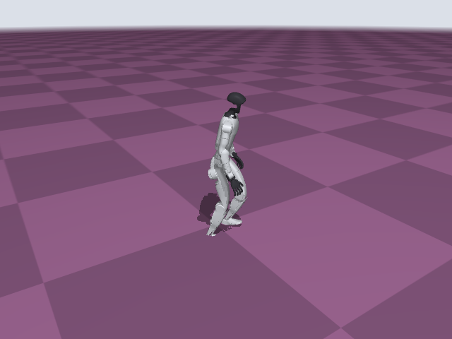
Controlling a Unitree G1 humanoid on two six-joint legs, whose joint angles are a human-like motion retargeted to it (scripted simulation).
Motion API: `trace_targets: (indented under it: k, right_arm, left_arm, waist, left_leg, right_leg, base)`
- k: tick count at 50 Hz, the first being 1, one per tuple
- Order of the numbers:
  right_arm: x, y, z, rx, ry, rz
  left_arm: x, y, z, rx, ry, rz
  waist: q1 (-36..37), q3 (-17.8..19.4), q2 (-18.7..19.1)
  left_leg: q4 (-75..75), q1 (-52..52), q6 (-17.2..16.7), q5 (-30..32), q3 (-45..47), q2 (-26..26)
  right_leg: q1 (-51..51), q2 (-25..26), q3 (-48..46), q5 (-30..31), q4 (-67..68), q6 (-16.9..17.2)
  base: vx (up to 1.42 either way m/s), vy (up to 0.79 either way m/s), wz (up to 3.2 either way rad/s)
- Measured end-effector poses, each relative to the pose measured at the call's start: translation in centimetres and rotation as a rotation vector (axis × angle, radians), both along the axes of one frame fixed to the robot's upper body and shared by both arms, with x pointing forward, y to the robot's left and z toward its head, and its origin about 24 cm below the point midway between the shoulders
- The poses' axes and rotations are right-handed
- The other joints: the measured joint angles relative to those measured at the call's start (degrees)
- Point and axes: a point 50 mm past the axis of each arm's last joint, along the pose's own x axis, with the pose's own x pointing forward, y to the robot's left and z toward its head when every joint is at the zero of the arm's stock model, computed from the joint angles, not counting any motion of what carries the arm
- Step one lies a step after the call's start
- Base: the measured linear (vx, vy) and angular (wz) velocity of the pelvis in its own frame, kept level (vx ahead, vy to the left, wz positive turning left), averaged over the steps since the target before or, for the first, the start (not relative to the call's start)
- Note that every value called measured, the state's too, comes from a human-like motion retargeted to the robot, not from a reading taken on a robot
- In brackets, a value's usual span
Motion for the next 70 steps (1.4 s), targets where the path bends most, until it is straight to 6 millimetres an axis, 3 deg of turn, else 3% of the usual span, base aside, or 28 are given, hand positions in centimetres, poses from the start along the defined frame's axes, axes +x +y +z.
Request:
trace_targets:
  k: [5, 13, 19, 33, 41, 51, 61, 70]
  right_arm:
    - [-0.2, 0.5, -0.2, 0.024, 0.005, 0.006]
    - [0.9, 2.0, 0.1, 0.057, -0.026, 0.040]
    - [1.5, 2.9, 0.5, 0.050, -0.074, 0.079]
    - [2.4, 4.1, 0.9, 0.043, -0.137, 0.074]
    - [3.0, 4.6, 1.1, 0.049, -0.148, 0.071]
    - [4.4, 4.0, 2.0, 0.028, -0.184, 0.086]
    - [4.3, 2.9, 1.9, 0.033, -0.164, 0.051]
    - [4.0, 1.7, 1.9, 0.039, -0.139, 0.009]
  left_arm:
    - [-0.7, 0.3, -0.1, -0.001, 0.017, 0.018]
    - [0.8, 0.6, 0.5, 0.000, -0.033, -0.009]
    - [2.2, 0.1, 1.2, -0.005, -0.093, -0.049]
    - [4.8, -2.1, 2.2, -0.074, -0.181, -0.152]
    - [5.2, -3.4, 2.3, -0.124, -0.179, -0.201]
    - [4.9, -4.6, 1.9, -0.197, -0.127, -0.247]
    - [3.8, -6.0, 0.9, -0.263, -0.032, -0.264]
    - [5.6, -6.2, 1.5, -0.283, -0.045, -0.262]
  waist:
    - [-0.12, -0.09, -0.69]
    - [-3.66, 1.36, -4.72]
    - [-6.49, 1.20, -5.63]
    - [-8.83, 0.56, -5.28]
    - [-8.41, 1.68, -6.74]
    - [-4.39, 5.06, -4.43]
    - [-4.95, 3.93, -5.08]
    - [-6.19, 3.76, -4.97]
  left_leg:
    - [2.23, 0.05, 2.14, -2.04, 0.67, -0.56]
    - [0.07, 3.20, 5.48, -2.61, 3.70, -3.65]
    - [-0.69, 3.96, 6.60, -3.51, 5.03, -3.81]
    - [-3.65, 6.19, 6.41, -4.54, 5.03, -1.26]
    - [-3.64, 7.35, 4.84, -4.55, 4.12, -2.09]
    - [3.86, 5.74, 1.90, -2.99, 2.12, 1.12]
    - [-3.11, 2.60, 4.50, -3.71, 1.19, -2.63]
    - [-5.15, 3.21, 6.53, -3.77, 1.67, -2.90]
  right_leg:
    - [-2.22, 0.00, 1.59, -2.85, 6.39, 0.00]
    - [-5.25, -4.42, 3.84, -1.20, 16.24, 2.88]
    - [-12.42, -9.83, 0.58, 1.13, 25.02, 2.96]
    - [-22.20, -12.69, -1.04, 6.82, 18.72, 3.32]
    - [-21.81, -14.28, -2.74, 2.85, 19.16, 1.77]
    - [-18.68, -10.18, -4.90, 1.39, 16.46, 0.60]
    - [-18.53, -12.03, -5.40, 2.88, 12.32, 1.85]
    - [-17.56, -12.17, -5.59, 4.22, 10.68, 2.92]
  base:
    - [0.13, 0.10, -0.29]
    - [0.12, 0.07, -0.11]
    - [0.10, 0.01, -0.23]
    - [0.09, -0.08, -0.21]
    - [0.08, -0.14, 0.02]
    - [0.10, -0.08, -0.36]
    - [0.07, 0.01, -0.10]
    - [0.05, 0.06, -0.18]
